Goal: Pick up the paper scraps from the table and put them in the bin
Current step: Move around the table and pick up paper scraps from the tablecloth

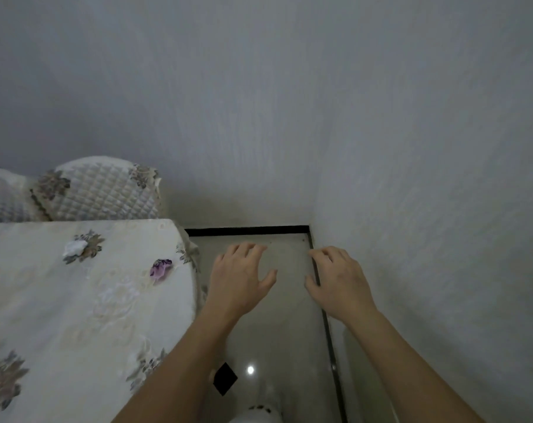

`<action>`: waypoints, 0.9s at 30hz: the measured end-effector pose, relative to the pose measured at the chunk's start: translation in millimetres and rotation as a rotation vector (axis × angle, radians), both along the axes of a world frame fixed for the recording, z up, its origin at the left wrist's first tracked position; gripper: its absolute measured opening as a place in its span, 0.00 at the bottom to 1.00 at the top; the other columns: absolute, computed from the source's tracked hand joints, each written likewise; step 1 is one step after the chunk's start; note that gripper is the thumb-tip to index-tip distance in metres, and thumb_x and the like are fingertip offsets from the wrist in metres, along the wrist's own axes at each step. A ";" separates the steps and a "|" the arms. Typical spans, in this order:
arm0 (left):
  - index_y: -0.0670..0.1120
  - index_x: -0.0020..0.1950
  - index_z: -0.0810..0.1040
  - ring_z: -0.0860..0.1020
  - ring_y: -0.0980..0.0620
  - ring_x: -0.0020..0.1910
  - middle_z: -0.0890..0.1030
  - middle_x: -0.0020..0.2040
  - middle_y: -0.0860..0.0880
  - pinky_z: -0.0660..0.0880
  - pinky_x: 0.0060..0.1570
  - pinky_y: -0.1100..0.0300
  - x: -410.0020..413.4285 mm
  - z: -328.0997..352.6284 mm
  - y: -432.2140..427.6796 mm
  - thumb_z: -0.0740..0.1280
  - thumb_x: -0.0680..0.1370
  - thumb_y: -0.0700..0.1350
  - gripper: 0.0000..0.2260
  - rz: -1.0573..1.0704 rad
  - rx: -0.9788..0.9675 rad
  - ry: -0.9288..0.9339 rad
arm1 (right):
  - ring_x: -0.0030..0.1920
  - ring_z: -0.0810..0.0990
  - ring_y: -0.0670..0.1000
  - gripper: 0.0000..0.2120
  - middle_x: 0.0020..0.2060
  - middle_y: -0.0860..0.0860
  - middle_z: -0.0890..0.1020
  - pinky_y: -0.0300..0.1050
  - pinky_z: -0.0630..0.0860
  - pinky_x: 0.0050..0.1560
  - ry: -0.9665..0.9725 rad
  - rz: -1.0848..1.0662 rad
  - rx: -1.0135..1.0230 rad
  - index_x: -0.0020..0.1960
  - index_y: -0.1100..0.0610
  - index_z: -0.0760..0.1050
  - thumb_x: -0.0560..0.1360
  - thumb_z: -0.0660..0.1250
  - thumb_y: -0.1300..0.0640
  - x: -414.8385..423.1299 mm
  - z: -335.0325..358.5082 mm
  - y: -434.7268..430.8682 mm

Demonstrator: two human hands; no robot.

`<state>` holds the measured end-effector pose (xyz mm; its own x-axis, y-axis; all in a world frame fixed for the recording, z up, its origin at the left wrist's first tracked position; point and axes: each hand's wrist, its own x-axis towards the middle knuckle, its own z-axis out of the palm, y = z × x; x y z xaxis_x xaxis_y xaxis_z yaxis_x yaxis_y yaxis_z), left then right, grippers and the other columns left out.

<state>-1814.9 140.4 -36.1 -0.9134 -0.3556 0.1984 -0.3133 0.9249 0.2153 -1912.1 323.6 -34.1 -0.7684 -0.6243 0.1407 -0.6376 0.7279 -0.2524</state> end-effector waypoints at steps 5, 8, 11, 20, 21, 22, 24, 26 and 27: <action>0.51 0.67 0.73 0.72 0.48 0.62 0.77 0.63 0.52 0.72 0.55 0.51 -62.6 6.8 -61.3 0.62 0.75 0.62 0.24 0.046 0.004 0.031 | 0.60 0.74 0.55 0.22 0.58 0.54 0.78 0.51 0.73 0.58 0.011 0.046 0.021 0.64 0.55 0.75 0.73 0.65 0.48 -65.4 9.8 -59.8; 0.50 0.65 0.75 0.74 0.47 0.61 0.78 0.60 0.50 0.72 0.53 0.51 -84.3 9.3 -90.7 0.63 0.74 0.61 0.23 0.074 0.012 0.046 | 0.58 0.75 0.56 0.22 0.56 0.54 0.78 0.51 0.73 0.56 0.006 0.079 0.030 0.64 0.55 0.75 0.72 0.66 0.49 -91.1 10.4 -90.5; 0.50 0.65 0.75 0.74 0.47 0.61 0.78 0.60 0.49 0.73 0.54 0.51 -95.2 7.5 -120.7 0.64 0.74 0.60 0.22 0.118 0.022 0.057 | 0.57 0.75 0.56 0.21 0.56 0.53 0.78 0.52 0.74 0.55 0.003 0.129 0.044 0.63 0.55 0.75 0.72 0.65 0.49 -112.4 7.8 -127.5; 0.51 0.67 0.74 0.73 0.50 0.62 0.77 0.64 0.51 0.73 0.56 0.53 -63.4 -18.4 -212.2 0.60 0.75 0.62 0.25 0.448 0.112 0.016 | 0.60 0.74 0.54 0.20 0.59 0.52 0.77 0.50 0.71 0.57 -0.022 0.511 0.078 0.64 0.53 0.74 0.74 0.63 0.47 -135.7 -16.5 -281.8; 0.52 0.67 0.74 0.73 0.50 0.62 0.77 0.64 0.52 0.73 0.56 0.53 -55.5 -22.3 -221.5 0.59 0.75 0.63 0.25 0.503 0.127 0.010 | 0.59 0.74 0.55 0.19 0.58 0.52 0.77 0.50 0.72 0.56 -0.025 0.576 0.080 0.62 0.54 0.74 0.74 0.63 0.48 -134.6 -20.0 -300.3; 0.52 0.67 0.74 0.73 0.50 0.63 0.77 0.65 0.52 0.73 0.56 0.53 -46.8 -26.1 -230.8 0.58 0.75 0.63 0.25 0.563 0.135 0.005 | 0.59 0.74 0.56 0.17 0.57 0.53 0.78 0.51 0.73 0.55 -0.028 0.644 0.080 0.59 0.56 0.75 0.73 0.64 0.48 -132.7 -23.1 -319.2; 0.53 0.69 0.72 0.72 0.50 0.64 0.76 0.66 0.53 0.71 0.58 0.53 -29.7 -32.1 -246.6 0.58 0.76 0.63 0.25 0.688 0.146 -0.018 | 0.56 0.76 0.58 0.14 0.54 0.54 0.79 0.52 0.74 0.52 -0.039 0.775 0.080 0.54 0.57 0.76 0.73 0.66 0.50 -127.1 -27.7 -354.7; 0.54 0.70 0.70 0.70 0.50 0.66 0.74 0.67 0.53 0.70 0.59 0.53 -13.8 -36.6 -257.4 0.58 0.77 0.62 0.24 0.813 0.166 -0.037 | 0.56 0.76 0.58 0.14 0.53 0.55 0.79 0.54 0.75 0.51 -0.049 0.909 0.090 0.54 0.58 0.77 0.72 0.67 0.51 -120.6 -30.1 -389.0; 0.54 0.70 0.70 0.70 0.50 0.66 0.74 0.68 0.53 0.70 0.59 0.53 -7.3 -37.4 -260.6 0.59 0.77 0.62 0.24 0.872 0.176 -0.042 | 0.56 0.76 0.58 0.16 0.54 0.55 0.79 0.54 0.75 0.52 -0.053 0.975 0.091 0.56 0.57 0.77 0.72 0.68 0.51 -117.0 -30.6 -404.6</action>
